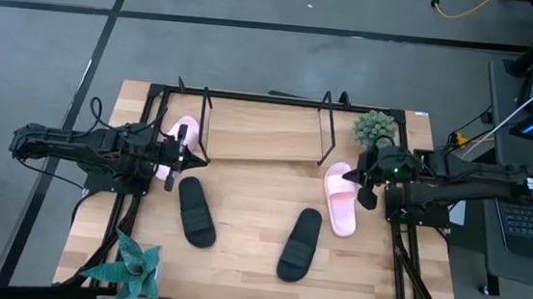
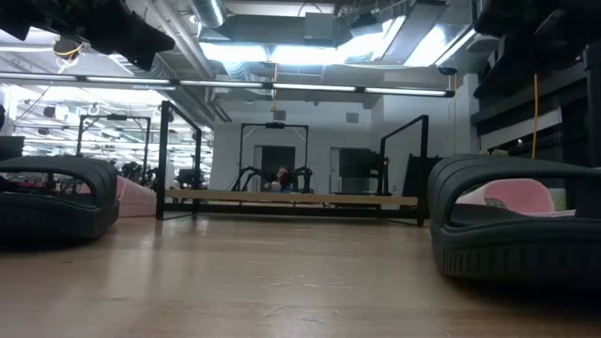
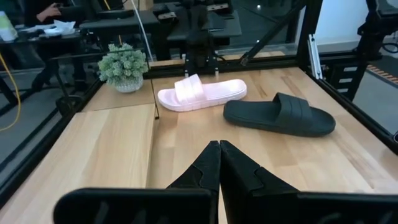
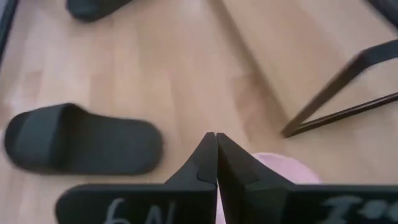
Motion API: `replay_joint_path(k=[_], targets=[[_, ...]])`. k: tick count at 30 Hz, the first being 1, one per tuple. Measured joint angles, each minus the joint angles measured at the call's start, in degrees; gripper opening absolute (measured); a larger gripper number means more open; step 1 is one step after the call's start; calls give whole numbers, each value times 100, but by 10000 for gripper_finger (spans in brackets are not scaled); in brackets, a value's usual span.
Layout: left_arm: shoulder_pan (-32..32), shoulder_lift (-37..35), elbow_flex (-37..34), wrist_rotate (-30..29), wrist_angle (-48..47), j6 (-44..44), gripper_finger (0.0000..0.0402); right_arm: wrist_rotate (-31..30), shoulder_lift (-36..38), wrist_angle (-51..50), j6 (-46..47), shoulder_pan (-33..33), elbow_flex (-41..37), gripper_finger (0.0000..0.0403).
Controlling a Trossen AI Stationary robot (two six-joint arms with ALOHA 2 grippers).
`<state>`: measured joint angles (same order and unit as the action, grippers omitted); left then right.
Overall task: Pick and place slides into the shelf
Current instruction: Put the right pink slide on the shelf
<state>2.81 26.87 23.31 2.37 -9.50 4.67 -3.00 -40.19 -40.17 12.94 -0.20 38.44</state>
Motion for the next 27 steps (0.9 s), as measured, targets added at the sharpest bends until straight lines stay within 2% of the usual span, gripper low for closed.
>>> replay_joint_path(k=[8,13,15,20,27], targets=[[0,0,0,0,15,-3,0,-324,-393,-284,103,701,91,0],[0,0,0,0,15,-51,0,-1204,-963,-963,272,1184,663,0],[0,0,0,-1,13,-203,0,-1351,-1193,-1264,342,1419,922,0],[0,0,0,-13,13,-366,0,-1595,-1623,-1747,1007,1887,1096,0],[0,0,0,-37,13,-108,0,-1651,-2031,-1827,1975,2512,1069,0]])
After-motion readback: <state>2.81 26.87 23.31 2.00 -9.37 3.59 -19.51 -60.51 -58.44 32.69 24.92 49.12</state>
